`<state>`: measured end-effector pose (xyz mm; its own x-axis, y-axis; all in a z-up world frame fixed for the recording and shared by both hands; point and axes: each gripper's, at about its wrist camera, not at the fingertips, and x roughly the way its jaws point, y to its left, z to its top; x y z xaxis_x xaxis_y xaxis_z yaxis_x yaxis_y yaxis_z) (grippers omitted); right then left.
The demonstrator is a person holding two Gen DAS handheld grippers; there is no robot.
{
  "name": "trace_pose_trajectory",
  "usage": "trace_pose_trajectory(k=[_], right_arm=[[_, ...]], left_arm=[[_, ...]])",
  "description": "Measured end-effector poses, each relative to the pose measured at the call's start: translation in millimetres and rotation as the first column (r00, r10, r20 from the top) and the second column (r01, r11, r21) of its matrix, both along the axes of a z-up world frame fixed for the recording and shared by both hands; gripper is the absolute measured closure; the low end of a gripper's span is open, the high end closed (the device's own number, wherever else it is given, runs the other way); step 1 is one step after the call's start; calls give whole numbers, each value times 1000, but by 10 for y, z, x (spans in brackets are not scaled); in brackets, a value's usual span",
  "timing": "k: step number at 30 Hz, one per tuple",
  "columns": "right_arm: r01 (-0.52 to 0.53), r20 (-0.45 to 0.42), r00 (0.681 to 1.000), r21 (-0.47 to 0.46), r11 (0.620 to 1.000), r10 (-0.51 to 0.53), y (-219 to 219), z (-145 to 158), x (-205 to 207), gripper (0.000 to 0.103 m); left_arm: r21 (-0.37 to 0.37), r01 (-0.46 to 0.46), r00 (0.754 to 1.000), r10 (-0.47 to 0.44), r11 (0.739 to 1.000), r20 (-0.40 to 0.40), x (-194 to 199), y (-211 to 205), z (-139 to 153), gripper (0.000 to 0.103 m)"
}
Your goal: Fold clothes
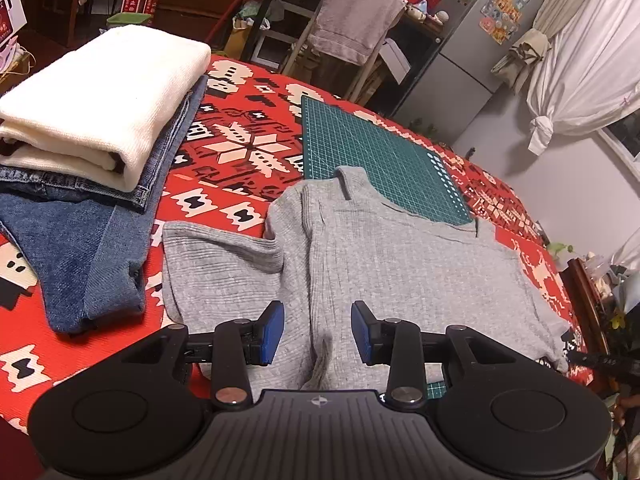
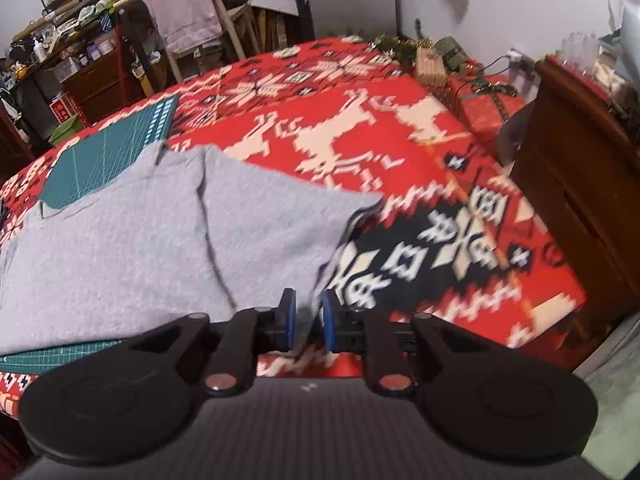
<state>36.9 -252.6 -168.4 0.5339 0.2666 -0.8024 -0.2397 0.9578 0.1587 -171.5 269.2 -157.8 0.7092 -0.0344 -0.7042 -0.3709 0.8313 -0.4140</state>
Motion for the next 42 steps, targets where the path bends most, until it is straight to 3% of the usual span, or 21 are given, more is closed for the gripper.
trace_pose_trajectory(k=[7, 8, 10, 12, 19, 21, 26, 30, 32, 42], right_arm=[[16, 17, 1000, -39, 999, -15, 121, -106, 143, 86], [13, 21, 1000, -52, 999, -12, 136, -111, 161, 88], [10, 26, 1000, -73, 997, -8, 154, -102, 169, 102], [29, 35, 999, -105, 994, -25, 146, -81, 122, 102], [140, 5, 990, -74, 987, -140, -109, -83, 6, 103], [132, 16, 991, -39, 990, -132, -138, -48, -10, 103], [86, 62, 994, 15, 996, -87, -24, 21, 63, 90], [90, 21, 996, 4, 996, -90, 82, -64, 157, 90], [102, 17, 995, -1, 995, -102, 78, -83, 138, 103], [115, 5, 993, -31, 993, -115, -15, -99, 12, 102]], left_arm=[[-11, -23, 1000, 23, 1000, 11, -52, 41, 18, 68], [-14, -27, 1000, 27, 1000, 12, -53, 49, 18, 68], [-18, -29, 999, 29, 999, 13, -49, 60, 20, 68], [-15, -27, 1000, 27, 1000, 15, -45, 55, 25, 68], [-16, -34, 999, 34, 999, 14, -57, 77, 9, 68], [-18, -38, 999, 38, 999, 14, -62, 86, 3, 68], [-18, -45, 999, 45, 999, 14, -76, 105, 8, 68], [-9, -51, 999, 52, 999, 15, -95, 118, 36, 68], [-3, -56, 998, 56, 998, 15, -105, 130, 49, 68], [18, -84, 996, 84, 996, 1, -143, 189, 62, 68]])
